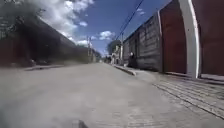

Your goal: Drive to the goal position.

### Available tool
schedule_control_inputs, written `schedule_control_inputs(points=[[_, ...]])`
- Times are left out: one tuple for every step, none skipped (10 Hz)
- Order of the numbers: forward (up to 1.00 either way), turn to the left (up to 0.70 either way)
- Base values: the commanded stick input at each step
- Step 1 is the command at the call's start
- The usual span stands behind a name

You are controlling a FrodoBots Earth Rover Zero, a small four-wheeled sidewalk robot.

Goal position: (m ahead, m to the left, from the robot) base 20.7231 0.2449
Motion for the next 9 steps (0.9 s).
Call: schedule_control_inputs(points=[[1.00, 0.00], [1.00, 0.00], [1.00, 0.00], [1.00, 0.00], [1.00, 0.00], [1.00, 0.00], [1.00, 0.00], [1.00, 0.00], [1.00, 0.00]])
